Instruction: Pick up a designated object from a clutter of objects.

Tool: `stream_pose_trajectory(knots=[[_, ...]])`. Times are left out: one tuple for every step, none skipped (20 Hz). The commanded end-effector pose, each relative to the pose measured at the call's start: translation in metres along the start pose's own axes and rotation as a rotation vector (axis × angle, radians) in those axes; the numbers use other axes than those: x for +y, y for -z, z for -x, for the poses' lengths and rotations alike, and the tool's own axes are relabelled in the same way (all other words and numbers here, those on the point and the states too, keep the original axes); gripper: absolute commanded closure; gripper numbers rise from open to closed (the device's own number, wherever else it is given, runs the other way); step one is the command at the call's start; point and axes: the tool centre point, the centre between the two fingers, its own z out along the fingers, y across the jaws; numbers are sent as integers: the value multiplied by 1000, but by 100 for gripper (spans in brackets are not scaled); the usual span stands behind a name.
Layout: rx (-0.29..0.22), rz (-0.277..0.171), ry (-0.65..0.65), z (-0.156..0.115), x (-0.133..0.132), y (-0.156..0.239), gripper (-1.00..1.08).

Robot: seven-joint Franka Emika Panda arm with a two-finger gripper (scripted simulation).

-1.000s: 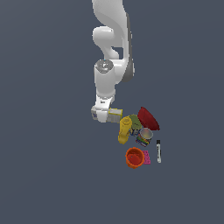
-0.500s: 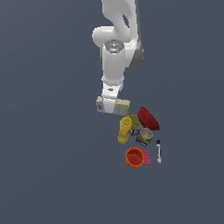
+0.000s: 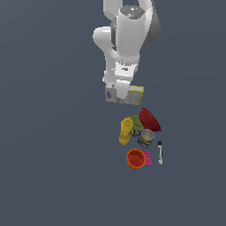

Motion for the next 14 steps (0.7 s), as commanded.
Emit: stream_pose_trajectory(knots=[[0,-1,0,-11,-5,22,108],[0,-1,0,-16,-7,31,108],[0,-1,0,-20,-9,40,108],[0,-1,0,-25,-10,49,108],[0,-1,1,-29,-12,58,108],[0,-1,1,-34,-14,67,108],[1,-1,1,-39,-15,76,108],[1,-1,1,-44,-17,86,108],[1,-1,1,-49,-19,95,108],[1,-1,1,-53,-20,105,108],[1,-1,1,-58,-22,114,108],[2,-2,1,-63,-23,123,108],[2,-2,1,-67,-25,131,108],[2,-2,1,-71,-26,139,108]])
